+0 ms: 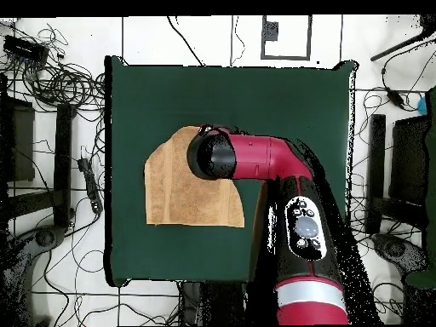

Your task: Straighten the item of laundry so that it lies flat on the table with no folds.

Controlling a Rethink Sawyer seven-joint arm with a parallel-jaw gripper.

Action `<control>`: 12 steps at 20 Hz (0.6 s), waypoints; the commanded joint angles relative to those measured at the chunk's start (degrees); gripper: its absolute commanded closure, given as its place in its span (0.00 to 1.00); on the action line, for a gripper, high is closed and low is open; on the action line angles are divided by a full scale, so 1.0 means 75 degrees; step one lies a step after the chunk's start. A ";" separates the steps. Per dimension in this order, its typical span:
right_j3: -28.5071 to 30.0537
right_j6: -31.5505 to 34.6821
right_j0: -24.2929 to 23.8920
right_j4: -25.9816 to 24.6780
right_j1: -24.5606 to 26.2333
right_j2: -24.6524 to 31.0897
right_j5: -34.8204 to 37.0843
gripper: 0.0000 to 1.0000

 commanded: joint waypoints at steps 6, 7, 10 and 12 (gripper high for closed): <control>0.0254 -0.0036 0.0055 -0.0070 0.0700 0.0849 0.0612 0.00; 0.0275 -0.0022 0.0068 -0.0086 0.0704 0.0838 0.0583 0.00; 0.0265 -0.0031 0.0077 -0.0134 0.0742 0.0838 0.0496 0.00; 0.0286 -0.0054 0.0057 -0.0136 0.0735 0.0867 0.0502 0.00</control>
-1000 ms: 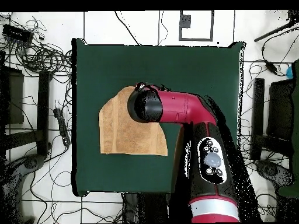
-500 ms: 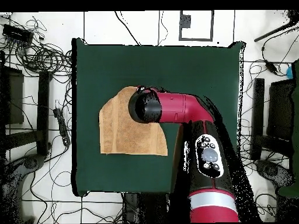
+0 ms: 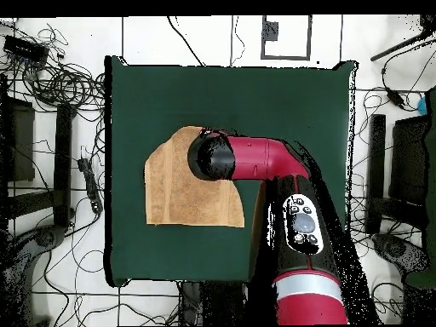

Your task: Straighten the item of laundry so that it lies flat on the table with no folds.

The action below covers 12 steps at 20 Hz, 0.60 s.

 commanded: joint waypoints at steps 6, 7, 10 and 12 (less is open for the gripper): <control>0.0187 -0.0204 -0.0049 -0.0076 0.0631 0.0981 0.0617 0.00; 0.0198 -0.0227 -0.0074 -0.0074 0.0638 0.1009 0.0624 0.00; 0.0198 -0.0277 -0.0146 -0.0091 0.0718 0.1094 0.0558 0.00; 0.0181 -0.0282 -0.0156 -0.0123 0.0770 0.1117 0.0501 0.00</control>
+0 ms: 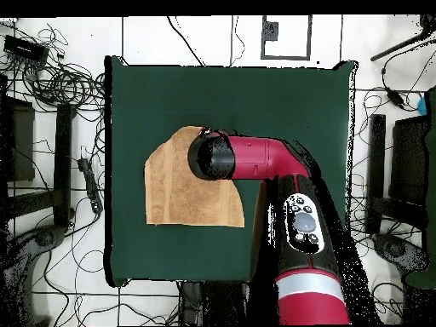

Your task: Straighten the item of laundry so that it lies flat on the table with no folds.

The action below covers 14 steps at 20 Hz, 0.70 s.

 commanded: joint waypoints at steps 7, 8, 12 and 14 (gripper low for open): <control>0.0142 -0.0387 -0.0193 -0.0248 0.0925 0.1154 0.0280 0.00; 0.0126 -0.0391 -0.0206 -0.0284 0.0954 0.1173 0.0230 0.00; 0.0111 -0.0348 -0.0216 -0.0419 0.1062 0.1186 -0.0013 0.00; 0.0115 -0.0307 -0.0191 -0.0462 0.1089 0.1160 -0.0129 0.00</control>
